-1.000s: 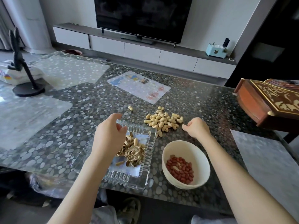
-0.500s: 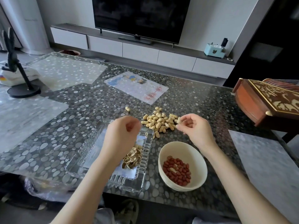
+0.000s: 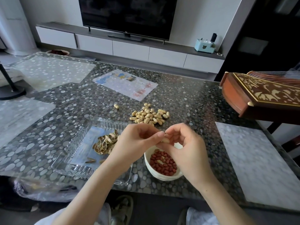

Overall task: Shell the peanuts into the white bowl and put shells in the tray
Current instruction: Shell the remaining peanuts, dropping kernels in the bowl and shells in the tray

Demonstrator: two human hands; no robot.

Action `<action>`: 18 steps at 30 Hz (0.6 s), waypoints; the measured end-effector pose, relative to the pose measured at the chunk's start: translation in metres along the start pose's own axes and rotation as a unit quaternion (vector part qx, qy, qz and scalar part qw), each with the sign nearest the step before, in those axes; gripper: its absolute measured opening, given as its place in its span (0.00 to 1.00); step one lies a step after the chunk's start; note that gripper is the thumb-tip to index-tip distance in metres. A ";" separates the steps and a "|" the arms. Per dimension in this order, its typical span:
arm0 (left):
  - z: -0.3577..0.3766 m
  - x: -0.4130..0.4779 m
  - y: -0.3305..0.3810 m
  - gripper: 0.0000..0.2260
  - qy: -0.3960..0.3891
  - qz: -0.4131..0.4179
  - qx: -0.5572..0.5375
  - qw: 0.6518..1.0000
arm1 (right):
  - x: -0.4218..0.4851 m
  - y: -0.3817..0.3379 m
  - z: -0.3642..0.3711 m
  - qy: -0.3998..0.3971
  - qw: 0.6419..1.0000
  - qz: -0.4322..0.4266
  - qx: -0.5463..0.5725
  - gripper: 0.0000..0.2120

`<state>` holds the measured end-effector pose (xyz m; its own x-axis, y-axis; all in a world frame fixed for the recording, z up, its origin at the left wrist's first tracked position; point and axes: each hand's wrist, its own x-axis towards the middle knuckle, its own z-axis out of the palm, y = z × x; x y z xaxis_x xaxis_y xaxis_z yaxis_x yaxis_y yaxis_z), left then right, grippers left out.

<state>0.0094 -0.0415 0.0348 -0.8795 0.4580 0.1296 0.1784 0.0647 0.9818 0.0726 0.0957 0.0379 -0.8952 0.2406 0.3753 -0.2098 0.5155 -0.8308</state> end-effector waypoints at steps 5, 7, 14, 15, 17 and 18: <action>0.001 0.001 -0.003 0.09 -0.027 0.000 -0.012 1.000 | -0.001 0.004 -0.016 -0.106 0.990 0.073 0.061 0.10; 0.001 0.002 -0.003 0.09 -0.047 0.000 -0.029 0.998 | -0.001 0.008 -0.019 -0.151 0.982 0.089 0.072 0.11; 0.008 0.004 -0.006 0.18 -0.045 -0.005 0.035 0.998 | -0.002 0.014 -0.017 -0.135 0.984 0.076 0.084 0.14; 0.012 0.003 -0.006 0.19 -0.046 0.002 0.055 0.997 | -0.003 0.013 -0.016 -0.122 0.987 0.066 0.076 0.14; 0.020 0.000 -0.007 0.16 -0.054 0.019 0.058 0.997 | -0.005 0.011 -0.011 -0.099 0.993 0.040 0.058 0.14; 0.025 -0.001 -0.008 0.16 -0.055 0.028 0.043 0.997 | -0.007 0.010 -0.008 -0.087 0.994 0.031 0.051 0.14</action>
<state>0.0195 -0.0204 0.0235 -0.8138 0.5578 0.1627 0.2667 0.1098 0.9575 0.0798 0.1062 0.0306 -0.9603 0.1189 0.2525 -0.1827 0.4163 -0.8907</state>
